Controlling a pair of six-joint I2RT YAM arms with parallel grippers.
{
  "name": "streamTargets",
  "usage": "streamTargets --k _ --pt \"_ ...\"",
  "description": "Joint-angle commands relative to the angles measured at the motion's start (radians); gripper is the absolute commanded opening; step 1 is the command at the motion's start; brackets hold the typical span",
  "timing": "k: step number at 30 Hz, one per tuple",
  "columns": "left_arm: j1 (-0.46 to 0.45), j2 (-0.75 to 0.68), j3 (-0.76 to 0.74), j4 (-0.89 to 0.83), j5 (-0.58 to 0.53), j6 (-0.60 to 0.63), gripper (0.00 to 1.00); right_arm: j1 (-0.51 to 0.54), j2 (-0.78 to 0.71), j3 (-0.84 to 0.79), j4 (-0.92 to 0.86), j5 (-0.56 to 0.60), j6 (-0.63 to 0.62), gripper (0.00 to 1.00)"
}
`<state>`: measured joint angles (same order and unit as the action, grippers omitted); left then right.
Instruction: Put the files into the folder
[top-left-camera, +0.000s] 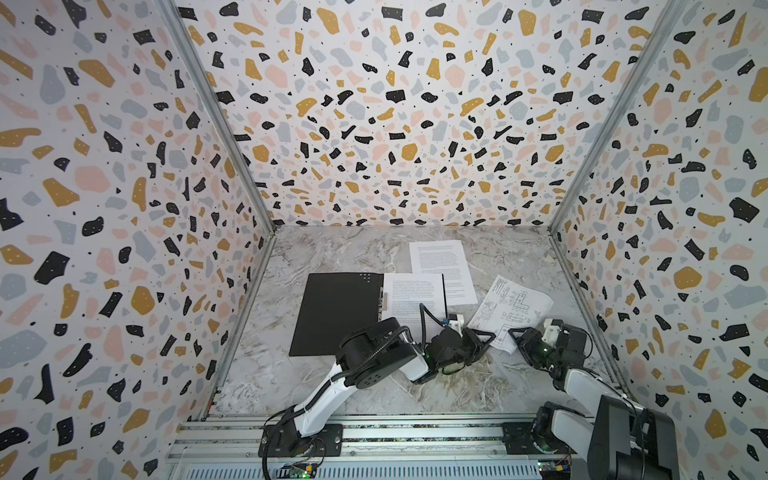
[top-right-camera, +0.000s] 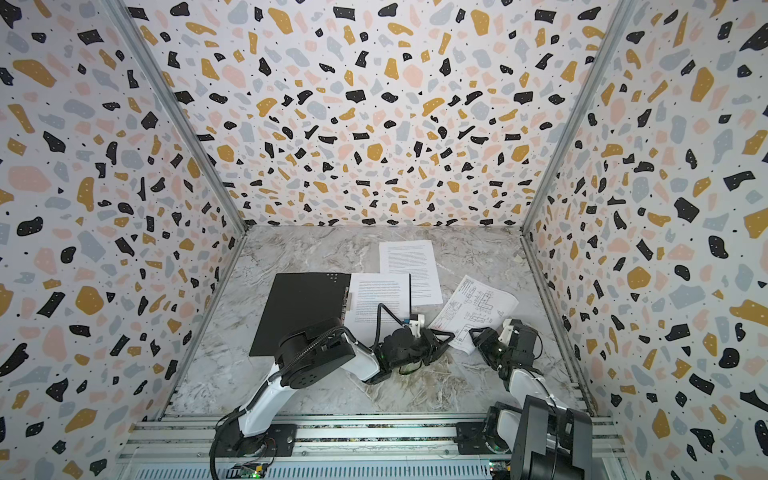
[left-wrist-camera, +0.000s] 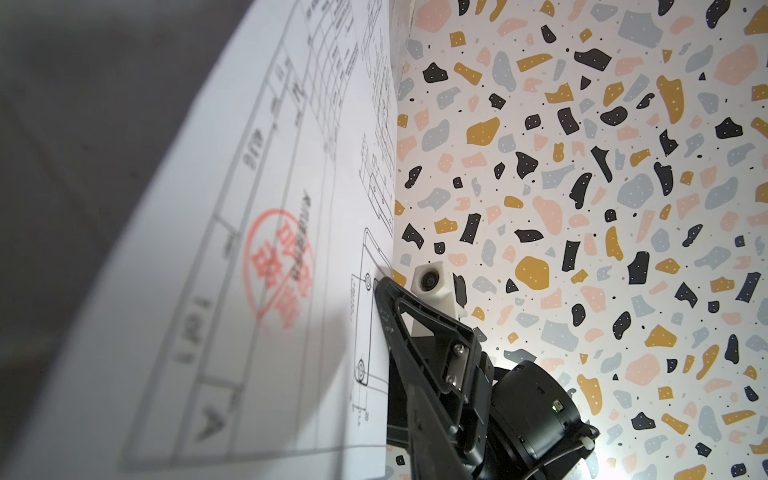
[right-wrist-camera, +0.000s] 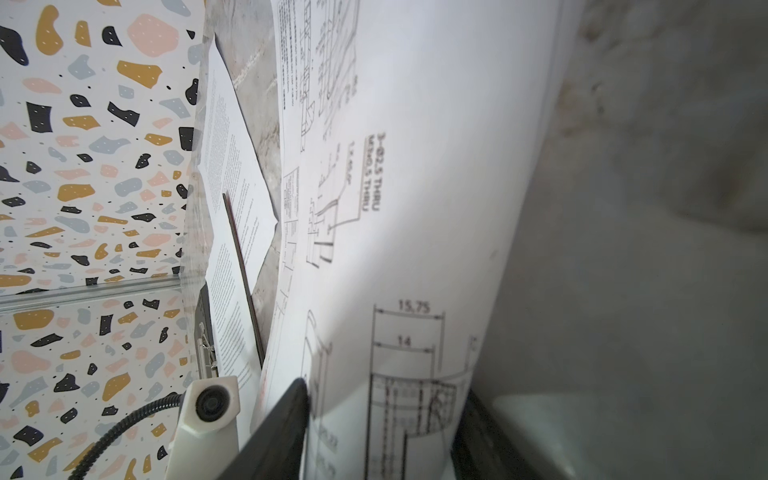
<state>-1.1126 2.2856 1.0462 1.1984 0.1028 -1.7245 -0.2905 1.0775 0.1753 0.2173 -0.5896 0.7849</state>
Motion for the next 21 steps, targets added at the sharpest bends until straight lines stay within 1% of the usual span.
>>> streamTargets --k 1,21 --pt "0.005 0.003 0.012 0.063 -0.011 0.009 0.23 -0.004 -0.006 -0.002 -0.068 0.016 0.000 0.55" --pt "0.005 0.015 0.016 0.070 -0.012 -0.001 0.12 -0.016 -0.006 0.006 -0.086 0.005 -0.001 0.58"
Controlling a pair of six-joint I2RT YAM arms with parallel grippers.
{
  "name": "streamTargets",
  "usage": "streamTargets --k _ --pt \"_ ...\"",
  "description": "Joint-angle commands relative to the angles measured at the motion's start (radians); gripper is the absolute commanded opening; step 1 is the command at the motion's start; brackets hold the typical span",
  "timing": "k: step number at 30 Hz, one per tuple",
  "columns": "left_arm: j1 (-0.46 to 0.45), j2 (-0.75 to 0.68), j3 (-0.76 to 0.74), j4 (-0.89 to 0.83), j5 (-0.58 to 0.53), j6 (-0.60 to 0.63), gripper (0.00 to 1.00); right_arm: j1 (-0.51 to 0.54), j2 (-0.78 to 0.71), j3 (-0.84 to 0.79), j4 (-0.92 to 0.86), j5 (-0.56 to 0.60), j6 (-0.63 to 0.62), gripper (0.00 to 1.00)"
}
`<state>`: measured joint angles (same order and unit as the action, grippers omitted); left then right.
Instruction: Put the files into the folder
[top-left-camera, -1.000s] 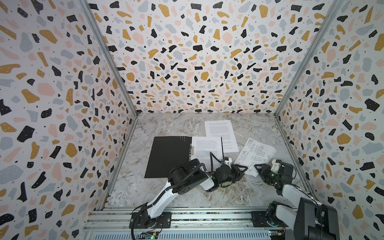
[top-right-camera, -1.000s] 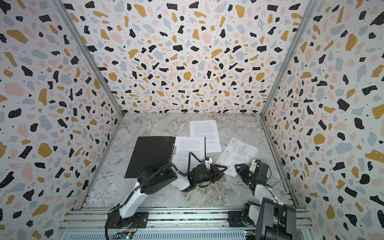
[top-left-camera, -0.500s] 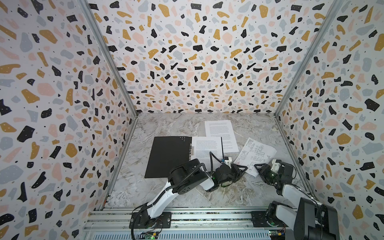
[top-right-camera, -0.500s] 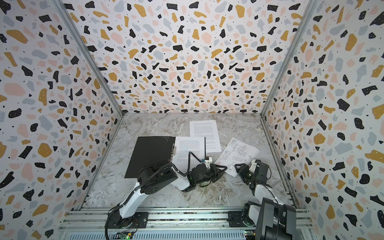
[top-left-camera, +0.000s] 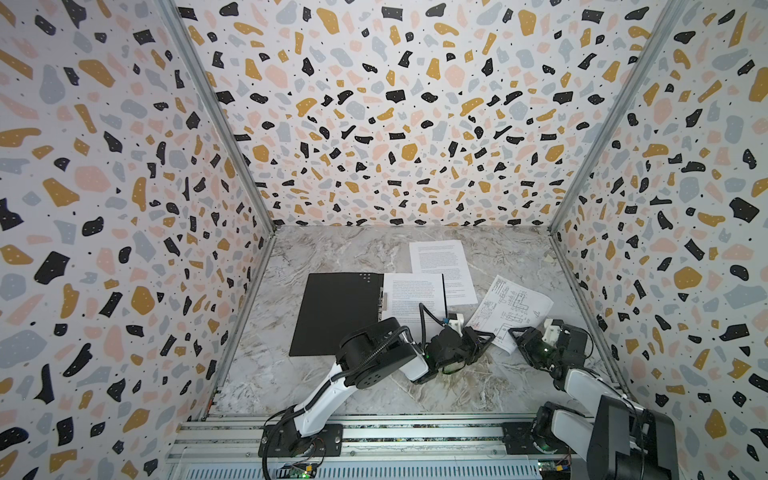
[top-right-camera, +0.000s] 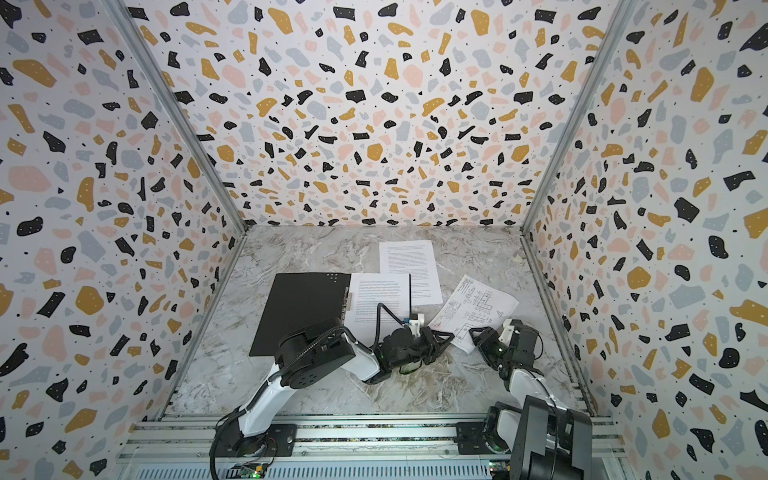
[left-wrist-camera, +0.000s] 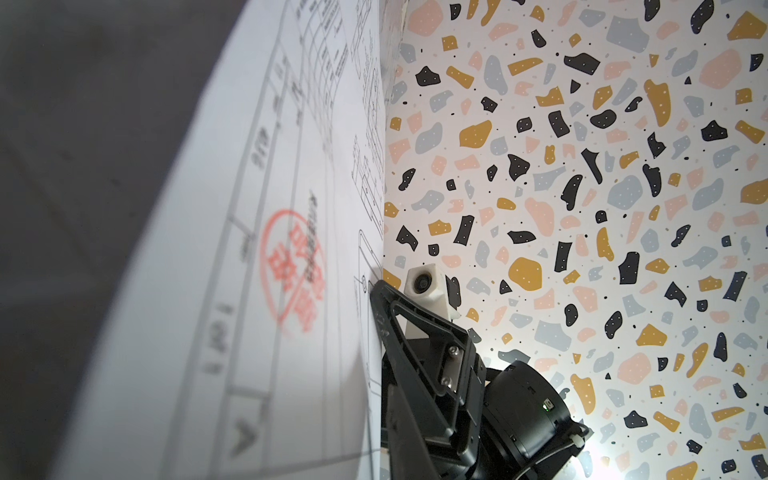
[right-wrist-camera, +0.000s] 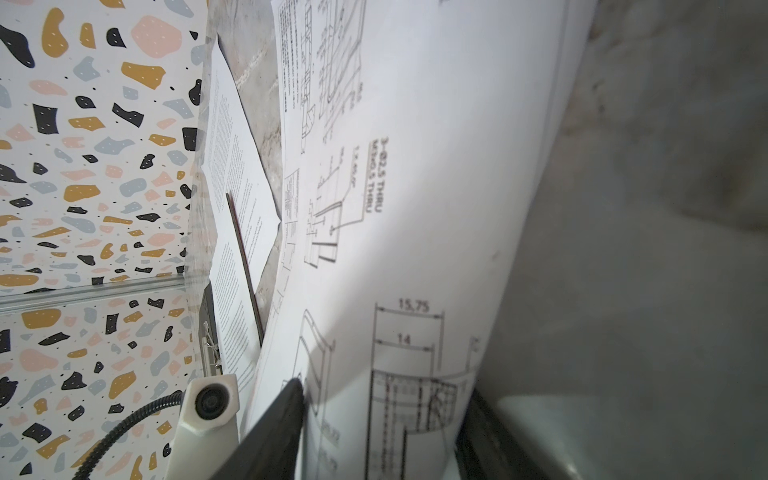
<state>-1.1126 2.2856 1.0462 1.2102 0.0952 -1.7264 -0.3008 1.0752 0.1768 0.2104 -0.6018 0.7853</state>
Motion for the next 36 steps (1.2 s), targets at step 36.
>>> streamTargets --k 36 --pt "0.019 -0.060 0.036 0.048 0.029 0.034 0.01 -0.301 0.047 0.038 -0.093 -0.231 -0.159 0.88"
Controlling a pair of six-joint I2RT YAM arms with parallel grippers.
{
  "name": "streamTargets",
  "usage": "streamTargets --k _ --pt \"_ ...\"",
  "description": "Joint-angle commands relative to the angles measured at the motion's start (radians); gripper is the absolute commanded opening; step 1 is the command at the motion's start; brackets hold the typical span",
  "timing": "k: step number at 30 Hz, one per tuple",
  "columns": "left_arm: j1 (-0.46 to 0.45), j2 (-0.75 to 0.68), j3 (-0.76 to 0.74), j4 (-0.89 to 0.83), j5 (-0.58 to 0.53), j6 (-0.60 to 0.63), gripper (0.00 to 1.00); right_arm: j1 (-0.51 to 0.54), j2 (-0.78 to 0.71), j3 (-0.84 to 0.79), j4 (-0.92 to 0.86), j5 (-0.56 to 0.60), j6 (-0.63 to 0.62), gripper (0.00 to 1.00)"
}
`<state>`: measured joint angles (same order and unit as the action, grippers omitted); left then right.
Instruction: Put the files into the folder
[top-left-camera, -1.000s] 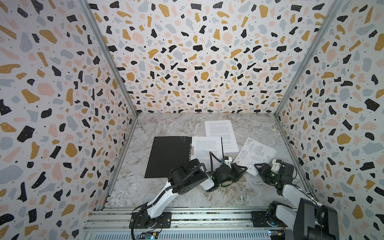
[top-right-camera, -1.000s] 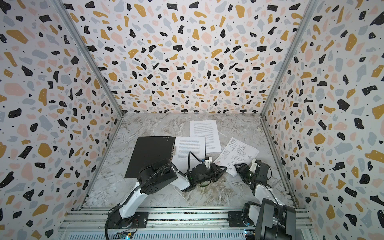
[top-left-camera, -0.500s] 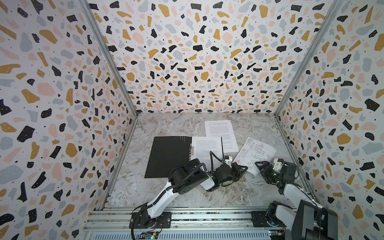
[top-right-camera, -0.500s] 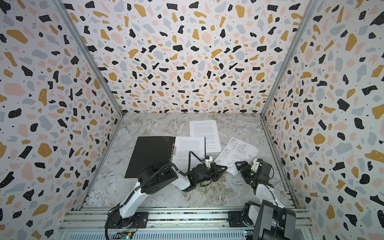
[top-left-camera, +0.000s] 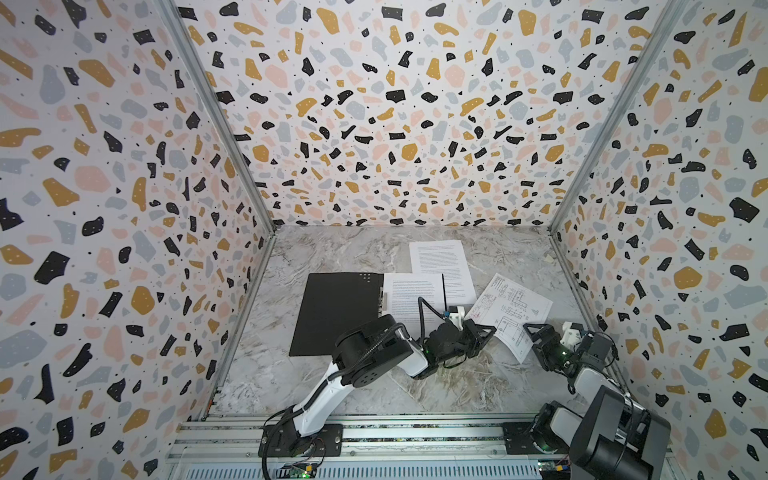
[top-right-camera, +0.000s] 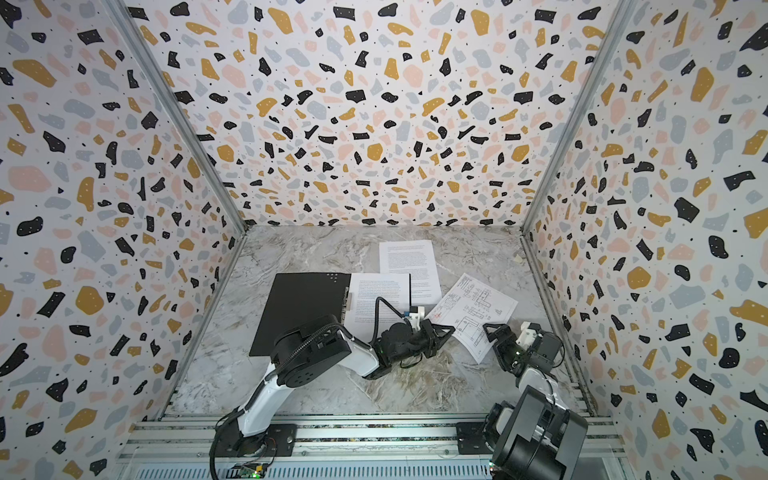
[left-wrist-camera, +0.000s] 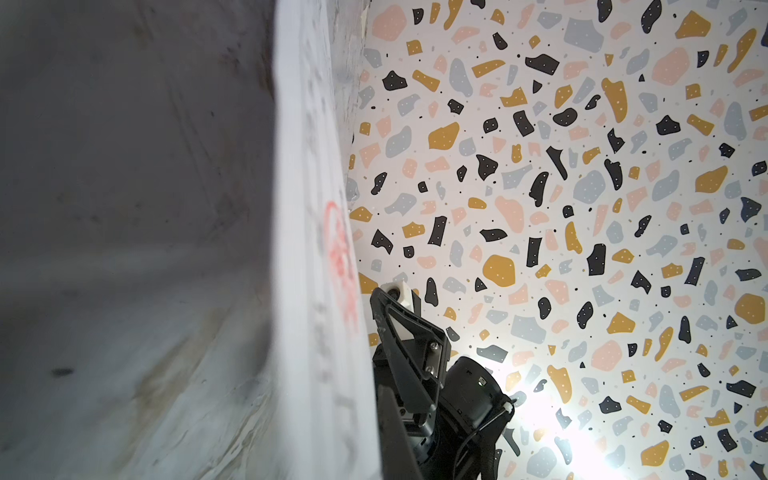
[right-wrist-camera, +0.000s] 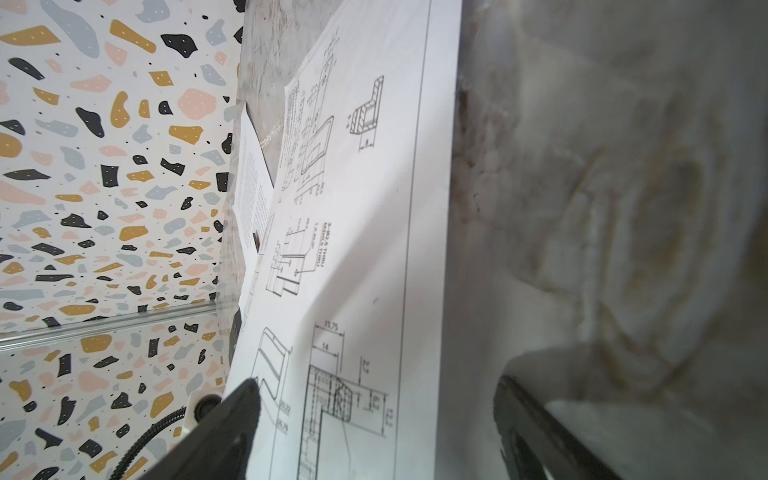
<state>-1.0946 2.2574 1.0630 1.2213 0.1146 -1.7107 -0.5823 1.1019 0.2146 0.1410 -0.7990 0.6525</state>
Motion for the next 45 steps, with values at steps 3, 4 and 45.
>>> streamTargets --k 3,4,45 --pt "-0.001 -0.033 0.009 0.042 0.009 0.018 0.01 -0.030 0.035 -0.007 0.034 -0.064 0.002 0.86" --pt "-0.003 -0.033 0.005 0.046 0.010 0.016 0.01 -0.030 0.043 -0.013 0.065 -0.079 0.018 0.84" --pt "-0.031 -0.003 -0.002 0.017 0.011 0.021 0.03 -0.082 0.208 0.017 0.370 -0.141 0.180 0.13"
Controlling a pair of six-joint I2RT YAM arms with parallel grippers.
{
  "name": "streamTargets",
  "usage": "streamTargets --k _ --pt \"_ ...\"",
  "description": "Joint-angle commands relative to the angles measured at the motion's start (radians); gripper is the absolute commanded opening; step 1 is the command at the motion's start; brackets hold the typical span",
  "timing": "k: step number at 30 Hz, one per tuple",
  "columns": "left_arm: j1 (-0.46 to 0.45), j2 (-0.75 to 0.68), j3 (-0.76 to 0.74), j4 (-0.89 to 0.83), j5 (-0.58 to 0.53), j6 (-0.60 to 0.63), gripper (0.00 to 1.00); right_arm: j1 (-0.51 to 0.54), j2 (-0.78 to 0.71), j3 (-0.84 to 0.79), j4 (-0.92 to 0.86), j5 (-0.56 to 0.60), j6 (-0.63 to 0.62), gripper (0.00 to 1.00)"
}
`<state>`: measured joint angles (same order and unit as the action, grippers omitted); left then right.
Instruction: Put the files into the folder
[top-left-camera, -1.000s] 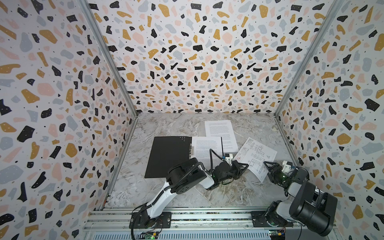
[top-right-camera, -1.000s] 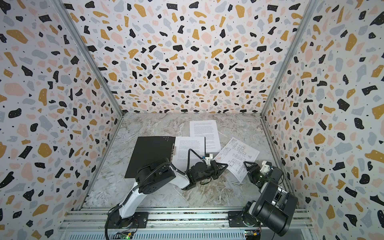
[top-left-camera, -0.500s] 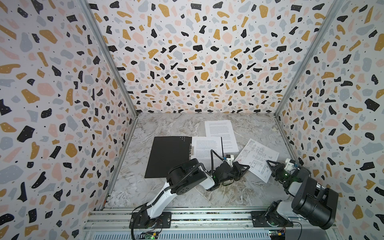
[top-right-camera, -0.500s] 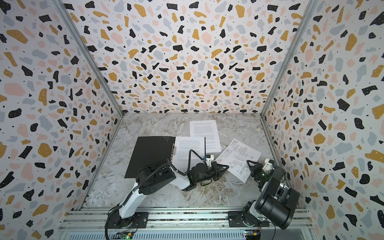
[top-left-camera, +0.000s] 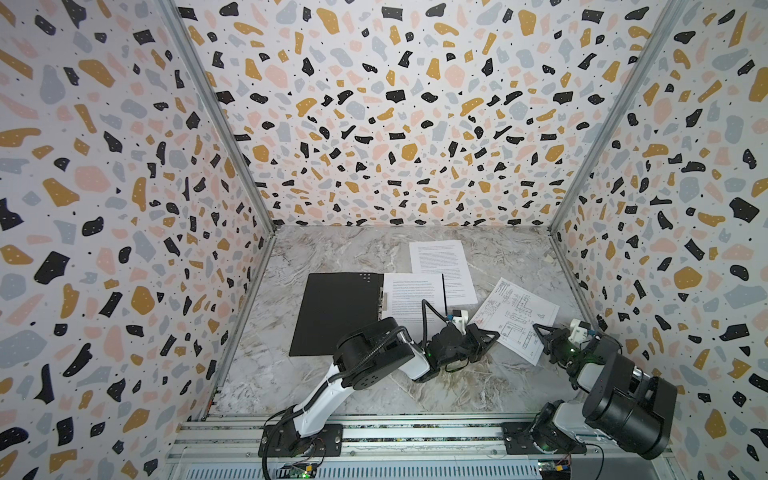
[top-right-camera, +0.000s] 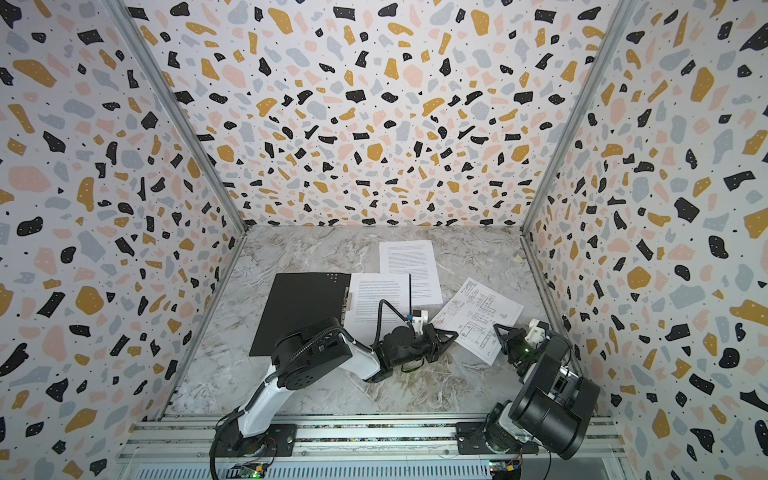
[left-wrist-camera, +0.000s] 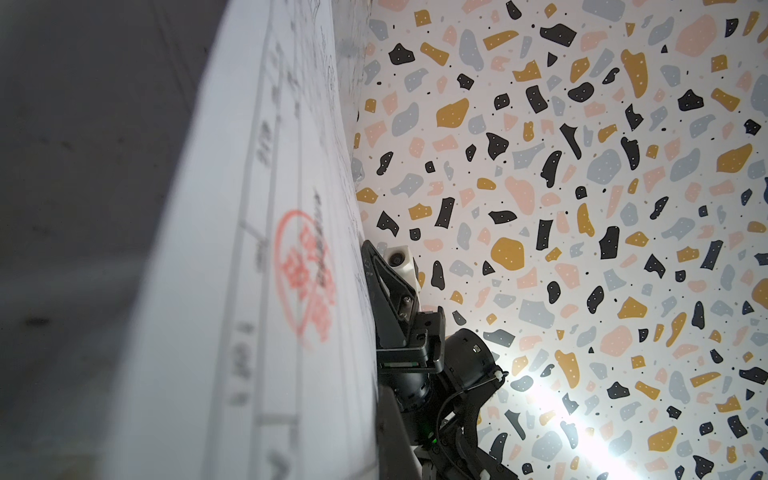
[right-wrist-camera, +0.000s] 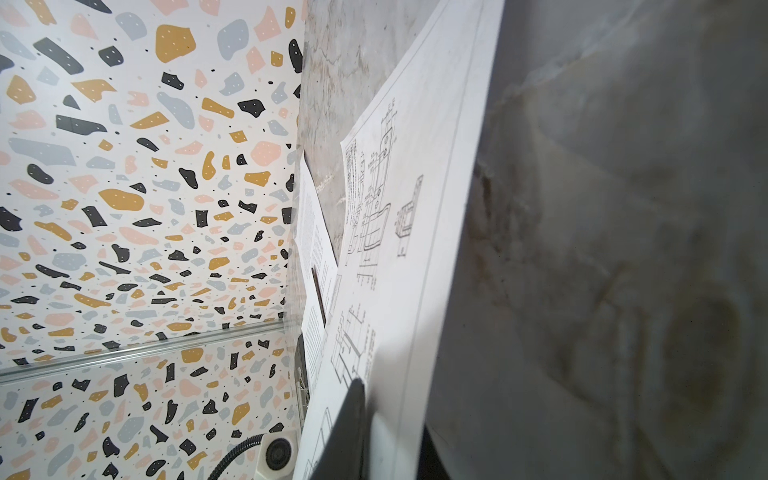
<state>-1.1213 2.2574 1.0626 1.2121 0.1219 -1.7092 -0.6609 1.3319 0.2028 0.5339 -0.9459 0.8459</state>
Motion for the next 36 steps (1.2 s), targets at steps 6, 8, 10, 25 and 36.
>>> streamTargets --k 6,8,10,25,36 --pt "-0.005 -0.004 -0.004 0.017 0.001 0.015 0.11 -0.003 -0.027 0.035 -0.043 0.006 -0.016 0.07" --pt "-0.005 -0.006 -0.006 0.015 0.001 0.013 0.21 -0.004 -0.030 0.039 -0.048 0.006 -0.017 0.06" --pt "-0.006 -0.011 -0.005 0.007 0.003 0.014 0.35 -0.004 -0.032 0.050 -0.064 0.006 -0.019 0.03" --pt "-0.008 -0.115 0.074 -0.286 0.044 0.209 1.00 -0.010 -0.147 0.152 -0.196 0.049 -0.025 0.00" --pt "0.005 -0.211 0.147 -0.615 0.010 0.463 1.00 0.076 -0.248 0.198 -0.175 0.150 0.077 0.00"
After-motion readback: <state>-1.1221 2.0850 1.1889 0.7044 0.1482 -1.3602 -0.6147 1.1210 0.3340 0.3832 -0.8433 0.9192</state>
